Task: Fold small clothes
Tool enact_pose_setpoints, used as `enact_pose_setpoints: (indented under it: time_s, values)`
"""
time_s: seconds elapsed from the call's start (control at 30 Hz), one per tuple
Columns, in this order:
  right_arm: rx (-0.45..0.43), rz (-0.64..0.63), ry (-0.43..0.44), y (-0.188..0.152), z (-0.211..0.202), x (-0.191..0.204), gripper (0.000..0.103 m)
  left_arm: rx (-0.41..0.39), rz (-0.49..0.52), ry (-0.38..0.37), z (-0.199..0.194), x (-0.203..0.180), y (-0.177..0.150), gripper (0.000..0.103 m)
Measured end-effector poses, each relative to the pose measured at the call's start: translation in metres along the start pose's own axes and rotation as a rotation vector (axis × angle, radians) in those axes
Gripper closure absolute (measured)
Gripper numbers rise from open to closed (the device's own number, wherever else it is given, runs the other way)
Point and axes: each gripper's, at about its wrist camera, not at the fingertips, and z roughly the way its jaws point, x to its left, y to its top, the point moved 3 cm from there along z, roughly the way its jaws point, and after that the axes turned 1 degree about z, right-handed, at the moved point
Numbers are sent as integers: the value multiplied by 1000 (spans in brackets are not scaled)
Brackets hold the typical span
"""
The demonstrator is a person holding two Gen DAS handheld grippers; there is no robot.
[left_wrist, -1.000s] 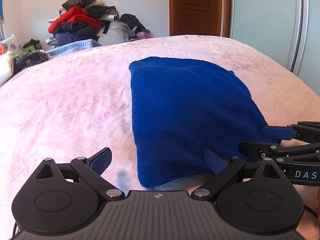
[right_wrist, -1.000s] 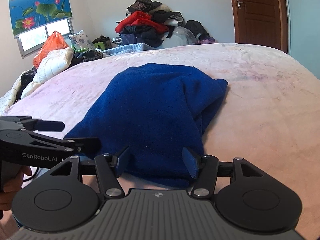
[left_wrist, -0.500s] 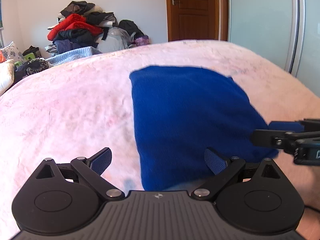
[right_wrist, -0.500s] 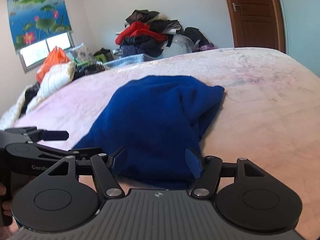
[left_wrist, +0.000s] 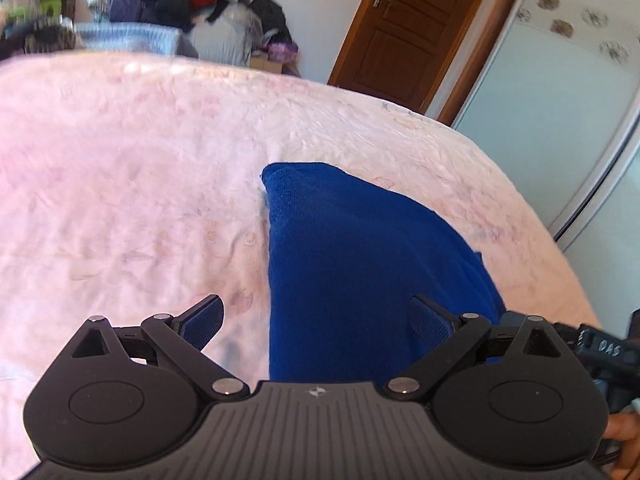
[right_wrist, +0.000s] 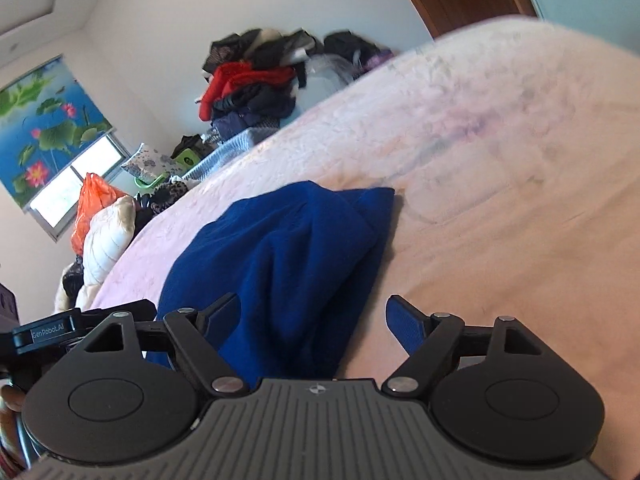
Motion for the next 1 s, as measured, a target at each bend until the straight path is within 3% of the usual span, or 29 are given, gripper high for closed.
enact_pose_setpoints:
  time_s: [0.2, 0.37, 0.4, 0.43, 0.47, 0.5, 0.53, 0.57, 0.67, 0.9, 1.0]
  values:
    - [46, -2, 125, 22, 44, 1, 20, 91, -199, -194, 45, 26, 22, 3]
    - [75, -14, 193, 42, 79, 6, 21, 88, -328, -314, 73, 40, 40, 4]
    - [84, -27, 193, 44, 85, 8, 26, 87, -332, -331, 76, 40, 41, 4]
    - [95, -52, 183, 46, 91, 10, 31, 83, -330, -335, 78, 40, 42, 12]
    - [108, -76, 170, 46, 96, 13, 46, 87, -311, -322, 80, 37, 41, 36]
    - [120, -86, 156, 46, 99, 13, 64, 94, -277, -288, 81, 34, 39, 48]
    - [126, -82, 156, 46, 100, 12, 70, 86, -229, -243, 81, 33, 37, 63]
    - [118, -80, 159, 45, 99, 12, 72, 72, -197, -225, 79, 31, 35, 70]
    - [86, -90, 162, 42, 90, 18, 77, 12, -155, -222, 62, 29, 34, 79]
    - [-8, -223, 199, 62, 68, 65, 79, -131, 16, -150, 24, 9, 55, 81]
    - [-26, -241, 136, 75, 80, 68, 77, -91, 14, -128, 41, 13, 69, 80]
